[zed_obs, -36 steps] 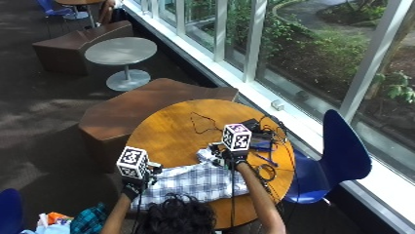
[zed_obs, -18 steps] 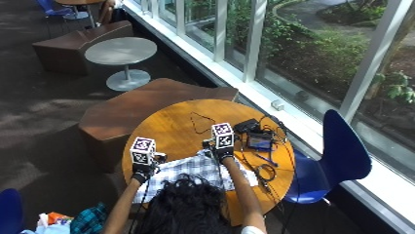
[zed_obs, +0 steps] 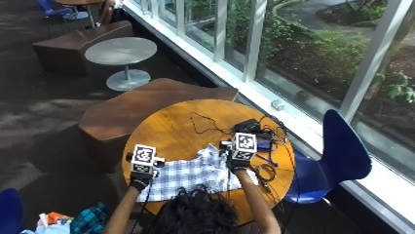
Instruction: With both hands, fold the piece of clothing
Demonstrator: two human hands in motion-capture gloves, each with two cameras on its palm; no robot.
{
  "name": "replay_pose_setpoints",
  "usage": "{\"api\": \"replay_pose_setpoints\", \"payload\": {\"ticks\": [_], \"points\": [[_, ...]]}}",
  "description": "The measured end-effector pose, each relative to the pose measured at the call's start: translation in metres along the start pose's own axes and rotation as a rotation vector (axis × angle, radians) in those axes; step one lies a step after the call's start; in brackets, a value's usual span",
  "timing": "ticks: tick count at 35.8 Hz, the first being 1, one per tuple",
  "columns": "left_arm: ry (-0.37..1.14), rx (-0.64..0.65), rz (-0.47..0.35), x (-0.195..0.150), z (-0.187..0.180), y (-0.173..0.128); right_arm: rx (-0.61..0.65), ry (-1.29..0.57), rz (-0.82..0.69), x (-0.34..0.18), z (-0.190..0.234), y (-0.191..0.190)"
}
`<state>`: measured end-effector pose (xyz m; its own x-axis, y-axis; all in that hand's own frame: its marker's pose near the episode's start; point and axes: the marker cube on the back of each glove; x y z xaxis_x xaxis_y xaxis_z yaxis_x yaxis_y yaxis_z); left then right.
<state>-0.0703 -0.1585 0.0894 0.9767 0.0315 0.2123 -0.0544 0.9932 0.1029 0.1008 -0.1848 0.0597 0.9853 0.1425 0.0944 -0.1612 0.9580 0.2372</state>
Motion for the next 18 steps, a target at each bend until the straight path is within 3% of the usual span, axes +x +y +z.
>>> {"api": "replay_pose_setpoints", "payload": {"ticks": [3, 6, 12, 18], "points": [[-0.020, 0.093, -0.023, 0.003, 0.004, 0.016, 0.022, 0.025, 0.156, 0.028, -0.016, 0.045], [0.042, 0.103, -0.016, 0.016, 0.011, 0.039, 0.004, 0.083, 0.309, 0.052, -0.021, 0.085], [0.140, -0.052, -0.020, 0.038, 0.030, 0.078, -0.104, 0.136, 0.466, 0.073, -0.003, 0.124], [0.250, -0.202, -0.019, 0.045, 0.060, 0.084, -0.181, 0.167, 0.494, 0.066, 0.016, 0.125]]}}
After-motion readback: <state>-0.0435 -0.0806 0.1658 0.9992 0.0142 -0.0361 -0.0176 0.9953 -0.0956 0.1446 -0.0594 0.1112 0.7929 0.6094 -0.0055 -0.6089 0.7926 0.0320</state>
